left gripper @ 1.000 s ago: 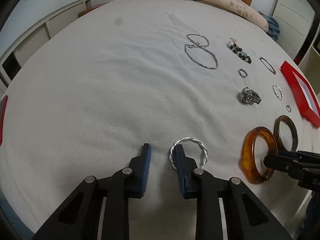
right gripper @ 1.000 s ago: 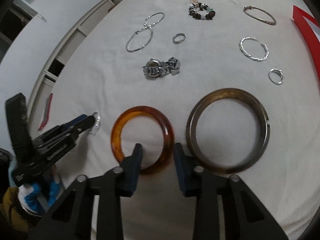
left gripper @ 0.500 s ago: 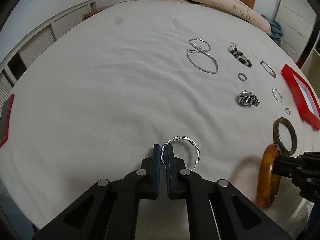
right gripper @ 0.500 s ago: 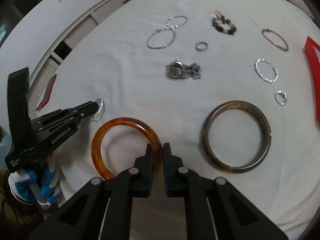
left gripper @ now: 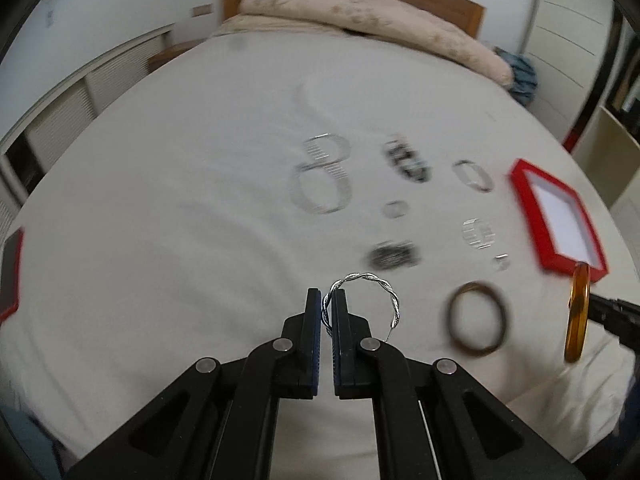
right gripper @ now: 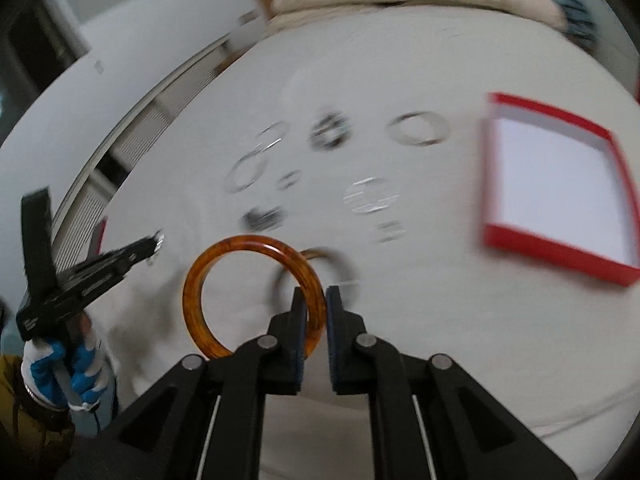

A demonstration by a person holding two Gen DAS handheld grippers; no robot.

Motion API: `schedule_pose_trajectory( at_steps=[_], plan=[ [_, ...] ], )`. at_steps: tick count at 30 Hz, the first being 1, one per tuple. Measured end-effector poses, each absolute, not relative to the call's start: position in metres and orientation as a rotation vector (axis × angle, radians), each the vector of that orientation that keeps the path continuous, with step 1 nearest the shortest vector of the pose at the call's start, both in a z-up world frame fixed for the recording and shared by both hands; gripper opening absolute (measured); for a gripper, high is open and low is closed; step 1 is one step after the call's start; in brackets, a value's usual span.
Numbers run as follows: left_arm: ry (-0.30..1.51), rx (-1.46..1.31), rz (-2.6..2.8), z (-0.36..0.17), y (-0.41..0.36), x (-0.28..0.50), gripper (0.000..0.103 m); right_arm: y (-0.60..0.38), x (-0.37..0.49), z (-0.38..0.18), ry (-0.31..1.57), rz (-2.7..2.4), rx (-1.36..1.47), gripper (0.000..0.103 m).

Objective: Organize jewelry
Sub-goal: 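Carry the twisted hoop and amber bangle over the red box with both grippers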

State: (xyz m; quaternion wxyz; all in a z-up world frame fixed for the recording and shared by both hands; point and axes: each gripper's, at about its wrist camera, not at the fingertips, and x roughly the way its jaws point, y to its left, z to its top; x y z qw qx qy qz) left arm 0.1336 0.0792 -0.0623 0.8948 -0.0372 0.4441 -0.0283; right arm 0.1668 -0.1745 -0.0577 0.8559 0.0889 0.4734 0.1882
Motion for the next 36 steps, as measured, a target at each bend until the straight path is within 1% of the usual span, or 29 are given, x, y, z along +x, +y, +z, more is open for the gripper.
schedule_pose_trajectory(
  at_steps=[4, 10, 15, 19, 28, 34, 36],
  plan=[
    [0.918, -0.050, -0.151, -0.049, 0.019, 0.160, 0.005, -0.246, 0.179, -0.043, 0.951, 0.281, 0.211, 0.008],
    [0.925, -0.010, -0.316, -0.037, -0.091, 0.216, 0.005, -0.346, 0.211, -0.031, 0.926, 0.147, 0.208, 0.008],
    [0.939, 0.083, -0.417, -0.044, -0.186, 0.272, 0.005, -0.403, 0.258, -0.046, 0.946, 0.095, 0.153, 0.009],
    [0.958, 0.145, -0.437, -0.061, -0.236, 0.315, 0.005, -0.423, 0.305, -0.065, 0.983, 0.100, 0.096, 0.009],
    [1.014, 0.231, -0.430, -0.104, -0.283, 0.366, 0.005, -0.422, 0.366, -0.099, 1.068, 0.149, -0.087, 0.009],
    [1.071, 0.199, -0.389, -0.134, -0.278, 0.377, 0.005, -0.417, 0.378, -0.110, 1.116, 0.214, -0.173, 0.009],
    [1.066, 0.169, -0.379, -0.134, -0.275, 0.378, 0.007, -0.412, 0.379, -0.110, 1.110, 0.226, -0.208, 0.009]
  ],
)
